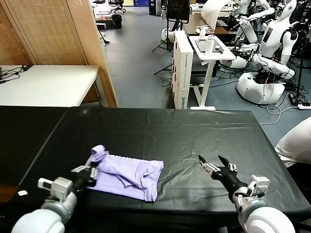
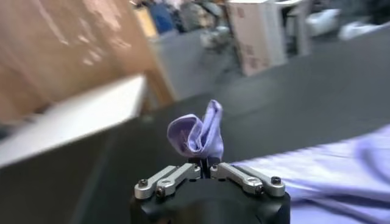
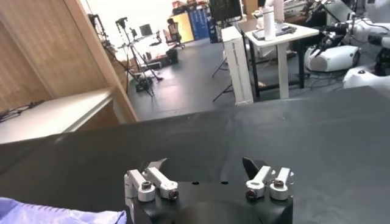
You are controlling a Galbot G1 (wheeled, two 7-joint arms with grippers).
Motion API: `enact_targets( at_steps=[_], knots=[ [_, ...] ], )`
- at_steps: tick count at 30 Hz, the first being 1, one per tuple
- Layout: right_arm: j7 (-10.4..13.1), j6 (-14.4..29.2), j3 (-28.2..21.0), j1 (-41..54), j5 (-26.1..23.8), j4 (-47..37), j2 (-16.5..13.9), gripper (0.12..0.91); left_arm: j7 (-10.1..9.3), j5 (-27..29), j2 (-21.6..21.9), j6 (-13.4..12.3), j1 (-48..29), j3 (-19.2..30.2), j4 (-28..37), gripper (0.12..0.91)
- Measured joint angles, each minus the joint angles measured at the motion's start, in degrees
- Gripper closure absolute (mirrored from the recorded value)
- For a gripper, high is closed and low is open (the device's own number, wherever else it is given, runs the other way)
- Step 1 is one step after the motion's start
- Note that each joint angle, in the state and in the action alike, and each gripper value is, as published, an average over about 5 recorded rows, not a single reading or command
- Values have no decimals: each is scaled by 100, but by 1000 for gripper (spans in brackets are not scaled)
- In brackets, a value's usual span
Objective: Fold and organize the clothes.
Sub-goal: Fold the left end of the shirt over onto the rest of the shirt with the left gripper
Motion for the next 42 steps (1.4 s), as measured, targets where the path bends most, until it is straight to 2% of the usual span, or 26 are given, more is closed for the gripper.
enact_targets(
  at_steps=[10,16,24,32,36,42],
  knots=[
    [11,20,126,-269,-145,128,138,118,-47,-324,-6,1,-404,798,177,845],
    [-7,59,151,-437,-288,195,240,118,-59,-307,-38,1,-656,1345,351,845],
    [-16,64,96,-520,-463,173,349,118,-152,-428,-81,1,-910,1824,534,845],
    [-83,36,-106,-595,-692,122,468,118,-66,-567,-13,1,-1029,1818,477,845],
    [-193,17,-174,-632,-791,126,444,118,-65,-665,59,1,-994,1685,419,845],
    [-201,21,-245,-599,-789,108,437,118,-66,-952,185,1,-931,1357,178,845]
  ],
)
